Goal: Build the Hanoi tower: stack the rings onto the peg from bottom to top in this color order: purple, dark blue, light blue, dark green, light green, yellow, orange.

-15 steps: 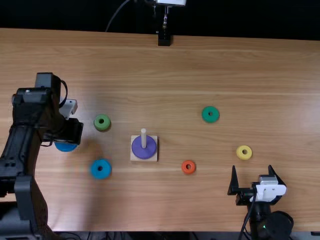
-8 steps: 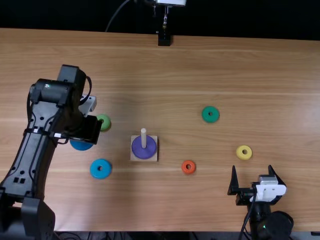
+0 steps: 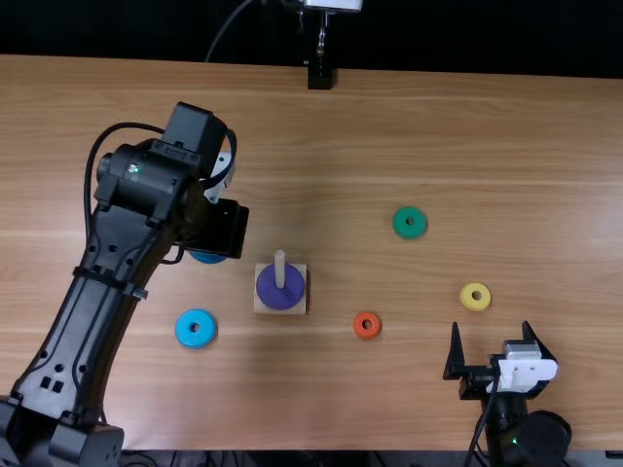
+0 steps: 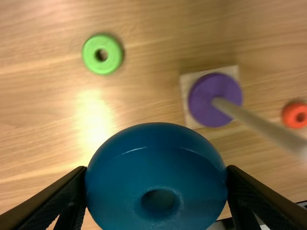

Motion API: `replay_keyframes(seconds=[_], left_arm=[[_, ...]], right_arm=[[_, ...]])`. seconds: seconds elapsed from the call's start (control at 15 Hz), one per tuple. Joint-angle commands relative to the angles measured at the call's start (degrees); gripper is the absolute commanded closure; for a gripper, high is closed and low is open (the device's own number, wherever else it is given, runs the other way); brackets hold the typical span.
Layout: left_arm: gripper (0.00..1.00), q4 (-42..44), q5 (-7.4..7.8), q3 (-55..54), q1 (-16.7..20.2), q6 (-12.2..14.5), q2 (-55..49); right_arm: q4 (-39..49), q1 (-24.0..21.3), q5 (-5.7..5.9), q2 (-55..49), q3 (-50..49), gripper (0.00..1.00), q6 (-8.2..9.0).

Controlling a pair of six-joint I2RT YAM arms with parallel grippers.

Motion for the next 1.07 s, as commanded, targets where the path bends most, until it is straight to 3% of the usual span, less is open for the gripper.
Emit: replay_keyframes(seconds=[0.0, 0.33, 1.0], left_arm=[[0.94, -0.12, 0.4, 3.31, -1.8, -2.61, 0.29], [0.94, -0.12, 0.4, 6.73, -7.6, -7.46, 2.31], [0.94, 0.51, 0.29, 7.35, -12.7, -10.1, 6.0]], right_arm=[[-4.28, -0.46, -0.62, -0.71, -2.91, 0.0, 0.0], [-4.28, -0.46, -0.62, -0.71, -2.91, 0.0, 0.0], [-4.28, -0.46, -0.62, -0.71, -2.91, 0.0, 0.0]])
